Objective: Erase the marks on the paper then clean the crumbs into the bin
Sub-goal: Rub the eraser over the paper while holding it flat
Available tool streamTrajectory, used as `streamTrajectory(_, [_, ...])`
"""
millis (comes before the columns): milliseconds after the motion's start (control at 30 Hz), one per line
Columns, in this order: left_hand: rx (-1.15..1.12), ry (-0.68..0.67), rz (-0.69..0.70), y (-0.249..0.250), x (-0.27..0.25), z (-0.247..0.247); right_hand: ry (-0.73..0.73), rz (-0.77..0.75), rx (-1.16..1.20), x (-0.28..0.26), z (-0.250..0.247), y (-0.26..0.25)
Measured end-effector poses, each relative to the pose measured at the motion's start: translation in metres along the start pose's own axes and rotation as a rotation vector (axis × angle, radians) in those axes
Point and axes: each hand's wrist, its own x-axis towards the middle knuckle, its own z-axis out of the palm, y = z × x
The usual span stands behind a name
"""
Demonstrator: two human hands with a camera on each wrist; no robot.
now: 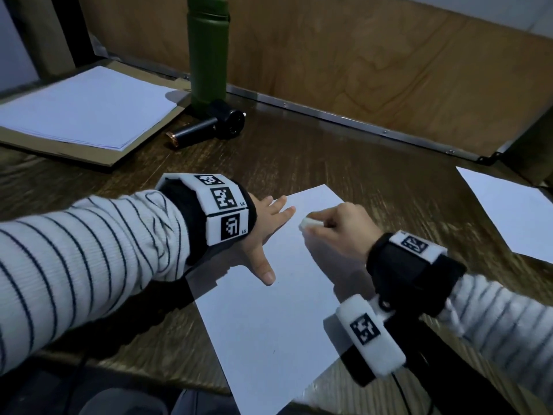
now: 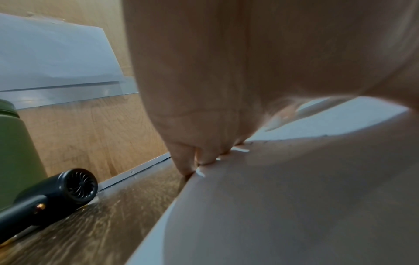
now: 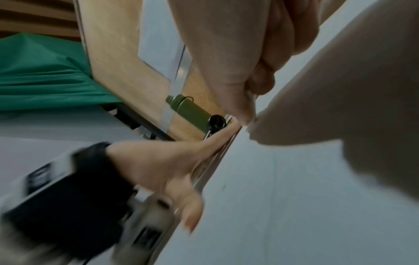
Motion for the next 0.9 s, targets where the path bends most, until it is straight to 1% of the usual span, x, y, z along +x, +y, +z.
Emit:
streamTrajectory(100, [0.005, 0.013, 0.009, -0.001, 0.001, 0.002, -0.145, -0.174, 0.039, -0.033, 0.003, -0.007])
streamTrajectory(167, [0.02, 0.003, 0.005, -0.001, 0.001, 0.002, -0.213, -0.233, 0.022, -0.041, 0.003, -0.008])
streamTrajectory(233, [0.024, -0.002, 0.001, 0.0, 0.001, 0.001, -0.179, -0.196, 0.03, -0.031, 0.0, -0.005])
streamTrajectory(333, [0.015, -0.005, 0.002, 0.0, 0.0, 0.0, -0.024, -0.063, 0.001, -0.001, -0.006, 0.001])
streamTrajectory(400, [0.016, -0.009, 0.001, 0.0, -0.001, -0.001, 0.001, -0.021, -0.024, 0.011, -0.006, 0.005])
streamTrajectory(467, [0.016, -0.01, -0.001, 0.0, -0.001, -0.001, -0.018, -0.028, -0.034, 0.005, -0.003, 0.004])
streamTrajectory(500, [0.014, -0.008, -0.003, 0.0, -0.001, -0.001, -0.055, -0.059, -0.019, -0.004, -0.002, 0.002])
streamTrajectory(600, [0.02, -0.012, -0.008, 0.001, -0.002, -0.001, -0.272, -0.153, 0.095, -0.032, 0.0, -0.001])
streamTrajectory(633, [0.024, -0.018, -0.014, 0.002, -0.002, -0.001, -0.311, -0.169, 0.104, -0.036, -0.001, -0.002])
streamTrajectory(667, [0.027, -0.024, -0.019, 0.002, -0.002, -0.002, -0.31, -0.17, 0.1, -0.034, -0.003, -0.001])
streamTrajectory(700, [0.028, -0.028, -0.018, 0.002, -0.002, -0.002, -0.271, -0.157, 0.086, -0.029, -0.005, -0.001])
streamTrajectory(800, [0.018, -0.033, -0.01, 0.001, -0.001, -0.002, -0.081, -0.074, 0.024, -0.004, -0.009, 0.004])
streamTrajectory(833, [0.016, -0.033, -0.012, 0.001, -0.001, -0.001, -0.049, -0.058, 0.012, 0.001, -0.008, 0.005])
streamTrajectory(900, [0.019, -0.031, -0.013, 0.0, -0.001, -0.001, -0.037, -0.065, -0.001, 0.0, -0.006, 0.005])
